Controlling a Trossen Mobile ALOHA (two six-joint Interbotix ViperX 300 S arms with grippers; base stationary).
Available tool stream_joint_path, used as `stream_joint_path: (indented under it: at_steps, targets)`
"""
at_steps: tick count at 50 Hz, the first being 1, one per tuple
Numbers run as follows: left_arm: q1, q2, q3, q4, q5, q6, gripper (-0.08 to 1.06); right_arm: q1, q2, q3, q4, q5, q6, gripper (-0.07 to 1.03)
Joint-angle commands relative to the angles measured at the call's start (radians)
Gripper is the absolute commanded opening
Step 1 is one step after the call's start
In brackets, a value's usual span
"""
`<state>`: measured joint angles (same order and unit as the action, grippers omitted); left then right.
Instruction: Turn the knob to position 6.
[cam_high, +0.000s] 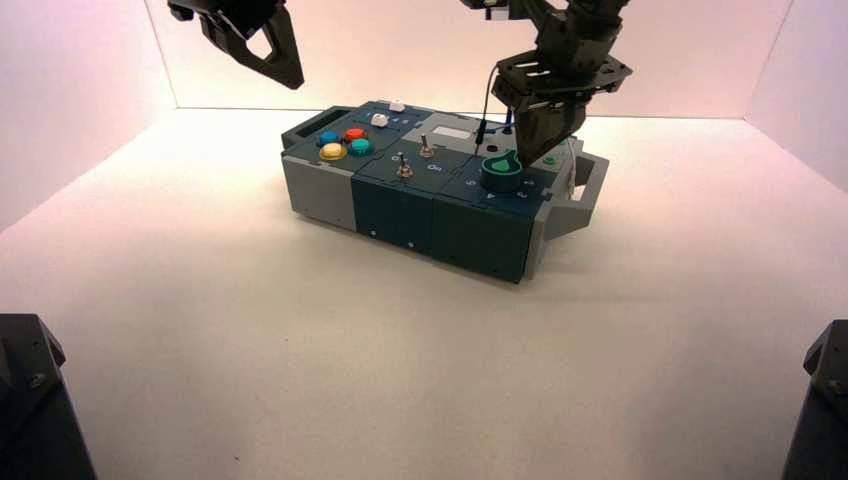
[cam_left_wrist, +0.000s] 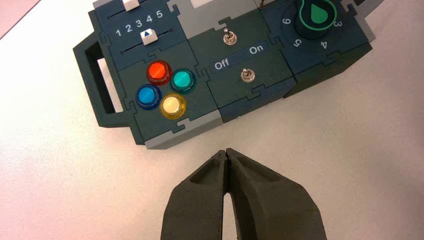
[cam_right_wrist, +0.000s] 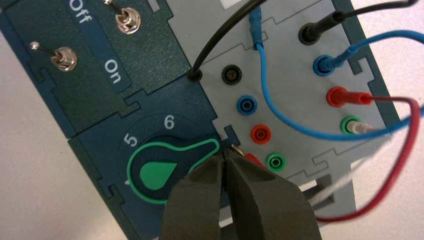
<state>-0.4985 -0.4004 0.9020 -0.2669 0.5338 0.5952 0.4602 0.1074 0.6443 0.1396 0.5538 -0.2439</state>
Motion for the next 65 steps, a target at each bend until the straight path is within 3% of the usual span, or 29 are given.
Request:
stream_joint_path:
  at_steps: [1,56,65]
  targets:
    - [-0.003,-0.006,-0.015,0.002,-0.009,0.008,-0.03,0.006,-0.006,-0.032,0.002,-0.008,-0.005,-0.02]
    - [-0.003,0.000,-0.014,0.003,-0.018,0.023,-0.03,0.014,0.023,-0.086,-0.008,-0.005,-0.011,-0.02]
    - [-0.003,-0.002,-0.012,0.003,-0.018,0.023,-0.03,0.012,0.020,-0.092,-0.026,0.060,0.000,-0.02]
